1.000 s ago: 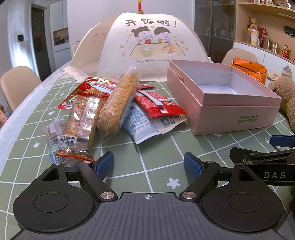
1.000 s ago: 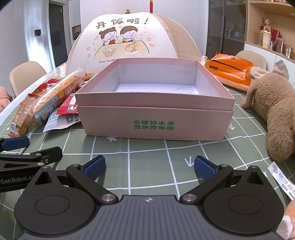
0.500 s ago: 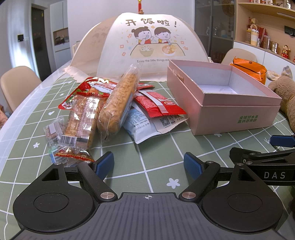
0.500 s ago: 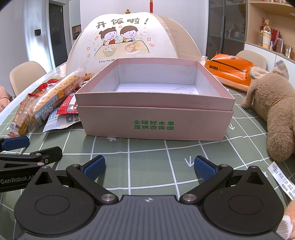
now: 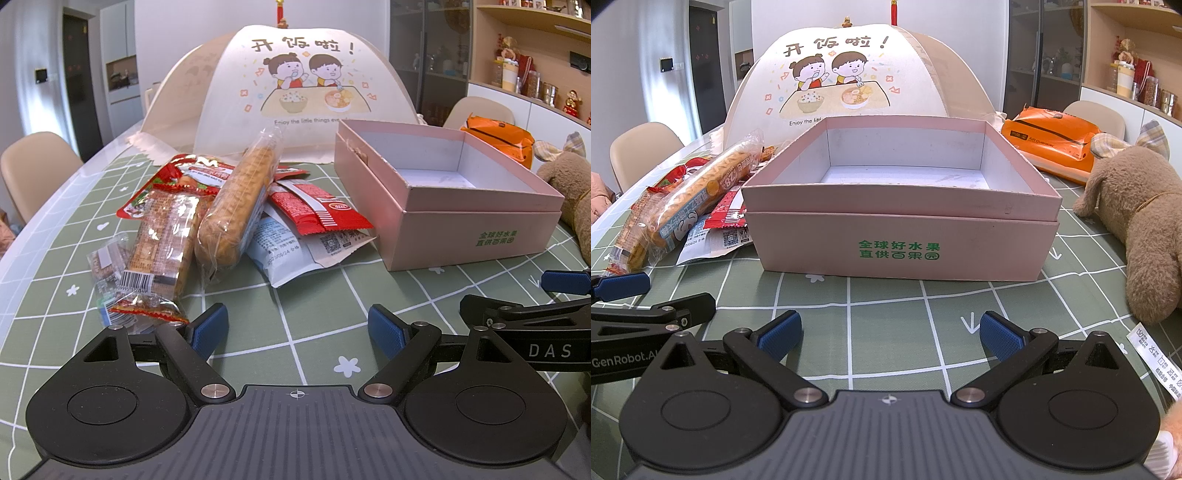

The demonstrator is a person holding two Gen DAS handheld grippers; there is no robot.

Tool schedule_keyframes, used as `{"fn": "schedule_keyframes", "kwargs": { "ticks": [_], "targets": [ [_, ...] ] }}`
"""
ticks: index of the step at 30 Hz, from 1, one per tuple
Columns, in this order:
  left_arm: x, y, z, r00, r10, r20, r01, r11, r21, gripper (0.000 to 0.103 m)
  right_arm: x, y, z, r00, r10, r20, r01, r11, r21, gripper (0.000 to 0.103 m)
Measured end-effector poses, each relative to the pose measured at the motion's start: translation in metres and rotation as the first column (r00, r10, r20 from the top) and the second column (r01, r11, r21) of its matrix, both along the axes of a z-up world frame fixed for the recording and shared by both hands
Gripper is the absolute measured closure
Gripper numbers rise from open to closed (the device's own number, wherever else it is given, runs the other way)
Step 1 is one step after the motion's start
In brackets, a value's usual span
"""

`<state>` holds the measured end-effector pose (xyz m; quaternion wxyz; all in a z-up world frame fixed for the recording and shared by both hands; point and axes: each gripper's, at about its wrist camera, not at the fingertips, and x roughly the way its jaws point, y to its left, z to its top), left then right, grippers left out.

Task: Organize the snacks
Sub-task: 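Grasp the long wrapped bread stick with the left tool while the right tool grasps a small wrapped cracker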

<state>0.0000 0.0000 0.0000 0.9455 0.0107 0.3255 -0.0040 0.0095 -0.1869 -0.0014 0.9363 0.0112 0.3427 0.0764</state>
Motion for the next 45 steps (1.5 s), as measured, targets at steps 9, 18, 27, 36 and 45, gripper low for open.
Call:
{"fn": "schedule_keyframes", "kwargs": {
  "ticks": [9,18,27,36,45],
  "targets": [
    [0.004,-0.001,0.000,1.000,0.004,-0.002,-0.004,1.000,-0.005,0.013,0.000,0.002,0.000,1.000,0.000,0.000,0.000,1.000,-0.001,0.000],
    [-0.019,0.013,0.045,1.000,-0.028,0.004,0.028,0.998,-0.062,0.020,0.003,-0.002,0.008,0.997,0.077,-0.012,-0.077,0.997,-0.031,0.000],
    [0.092,0.033,0.083,0.997,0.009,-0.081,-0.010,1.000,-0.020,0.034,0.016,0.004,0.014,0.987,0.121,-0.108,-0.127,0.991,-0.048,0.003],
    [0.124,0.043,0.039,0.991,-0.042,-0.126,0.039,0.999,-0.027,0.069,0.024,0.011,0.059,0.993,0.099,-0.065,-0.097,0.995,0.037,0.023],
    [0.025,0.087,0.072,0.992,-0.058,-0.108,0.033,0.976,-0.214,0.069,0.066,0.049,0.058,0.991,0.132,-0.030,-0.131,0.991,0.008,0.021]
  ]
}}
